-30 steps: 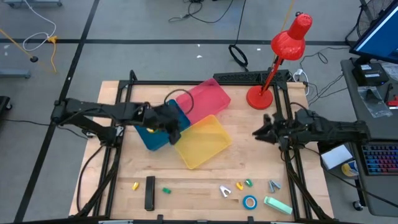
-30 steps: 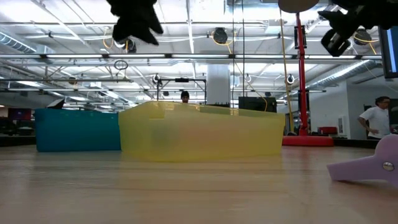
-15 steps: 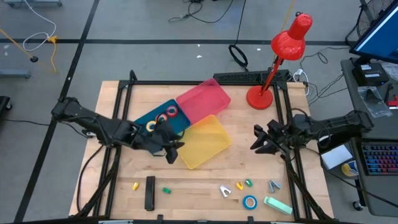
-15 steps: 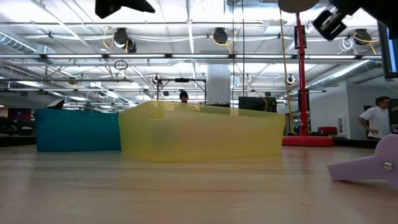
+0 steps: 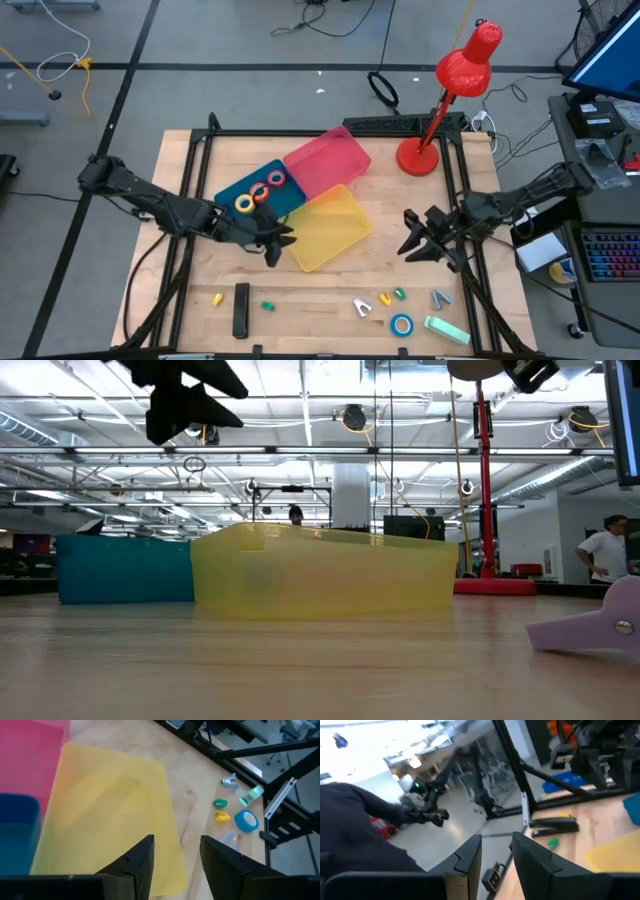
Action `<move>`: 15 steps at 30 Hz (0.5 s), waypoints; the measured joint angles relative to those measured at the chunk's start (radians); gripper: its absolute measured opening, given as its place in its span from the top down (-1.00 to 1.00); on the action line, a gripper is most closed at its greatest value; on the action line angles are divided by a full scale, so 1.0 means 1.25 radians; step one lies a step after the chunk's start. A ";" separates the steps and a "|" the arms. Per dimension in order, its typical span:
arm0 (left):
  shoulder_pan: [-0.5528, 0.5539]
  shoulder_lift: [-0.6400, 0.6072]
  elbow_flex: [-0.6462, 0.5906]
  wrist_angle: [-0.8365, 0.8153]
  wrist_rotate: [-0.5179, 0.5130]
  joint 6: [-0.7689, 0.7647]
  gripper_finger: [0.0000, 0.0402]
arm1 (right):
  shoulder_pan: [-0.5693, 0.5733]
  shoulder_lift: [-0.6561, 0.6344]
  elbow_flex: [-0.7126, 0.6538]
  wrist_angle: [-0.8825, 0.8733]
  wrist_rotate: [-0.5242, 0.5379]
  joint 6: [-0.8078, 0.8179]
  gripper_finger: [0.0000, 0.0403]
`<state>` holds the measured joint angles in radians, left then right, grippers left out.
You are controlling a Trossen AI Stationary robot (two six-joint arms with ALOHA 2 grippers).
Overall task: Pick and place Stapler, Stapler remover, tape
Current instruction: Put the blue tape into the blue bin
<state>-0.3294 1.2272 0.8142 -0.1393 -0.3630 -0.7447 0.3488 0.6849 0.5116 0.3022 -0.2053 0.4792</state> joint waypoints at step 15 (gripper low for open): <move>0.055 -0.398 -0.243 -0.025 0.020 0.111 0.21 | 0.075 0.230 0.259 -0.401 0.142 0.087 0.50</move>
<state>-0.2608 0.7303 0.5109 -0.1707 -0.3378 -0.6063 0.4419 0.9729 0.8354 -0.1987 -0.0279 0.5878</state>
